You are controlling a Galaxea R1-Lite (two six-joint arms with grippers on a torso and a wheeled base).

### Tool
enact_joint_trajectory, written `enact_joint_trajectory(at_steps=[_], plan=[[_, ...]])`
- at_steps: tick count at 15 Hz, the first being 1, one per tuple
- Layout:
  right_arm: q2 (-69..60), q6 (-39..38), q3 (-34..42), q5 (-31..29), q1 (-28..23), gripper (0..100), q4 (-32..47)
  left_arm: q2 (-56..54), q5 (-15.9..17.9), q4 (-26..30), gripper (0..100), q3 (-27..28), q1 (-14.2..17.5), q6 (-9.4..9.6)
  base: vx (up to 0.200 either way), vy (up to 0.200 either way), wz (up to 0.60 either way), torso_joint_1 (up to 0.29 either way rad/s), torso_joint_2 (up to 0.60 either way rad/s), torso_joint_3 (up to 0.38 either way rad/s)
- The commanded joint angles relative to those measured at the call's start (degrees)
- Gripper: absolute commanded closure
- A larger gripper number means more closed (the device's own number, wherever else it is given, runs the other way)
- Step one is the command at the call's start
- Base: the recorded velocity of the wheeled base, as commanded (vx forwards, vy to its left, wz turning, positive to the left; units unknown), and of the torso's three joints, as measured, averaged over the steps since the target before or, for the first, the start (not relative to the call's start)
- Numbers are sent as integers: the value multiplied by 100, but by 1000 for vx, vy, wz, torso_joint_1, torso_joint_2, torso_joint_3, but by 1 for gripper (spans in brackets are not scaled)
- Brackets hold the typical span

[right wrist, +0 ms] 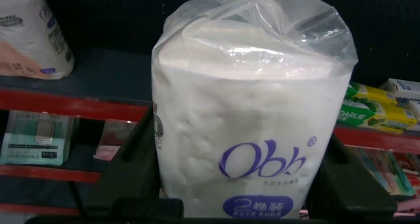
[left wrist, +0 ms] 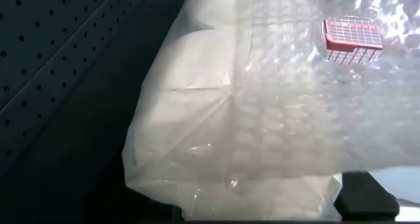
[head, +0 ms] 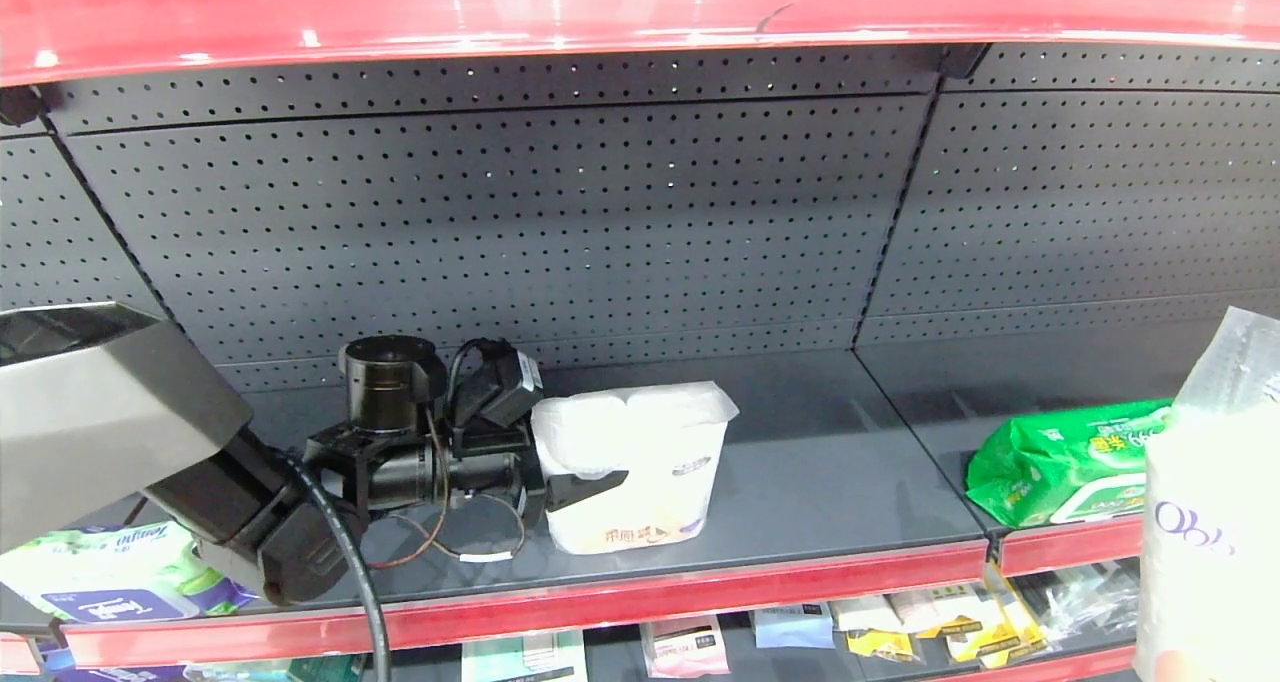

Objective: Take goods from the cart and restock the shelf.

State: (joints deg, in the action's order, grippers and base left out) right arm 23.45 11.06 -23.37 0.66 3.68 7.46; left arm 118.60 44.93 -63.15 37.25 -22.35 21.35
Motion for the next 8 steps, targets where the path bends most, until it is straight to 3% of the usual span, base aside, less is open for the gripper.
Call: enact_joint_trajectory(at_steps=[1, 8], plan=[[10, 2, -45, 4, 10, 100, 1, -4, 7, -163, 100, -324, 2, 28, 0, 0, 0, 0, 0, 0], [28, 2, -62, -4, 1, 100, 1, -30, 138, -400, 100, -544, -33, 36, 0, 0, 0, 0, 0, 0]])
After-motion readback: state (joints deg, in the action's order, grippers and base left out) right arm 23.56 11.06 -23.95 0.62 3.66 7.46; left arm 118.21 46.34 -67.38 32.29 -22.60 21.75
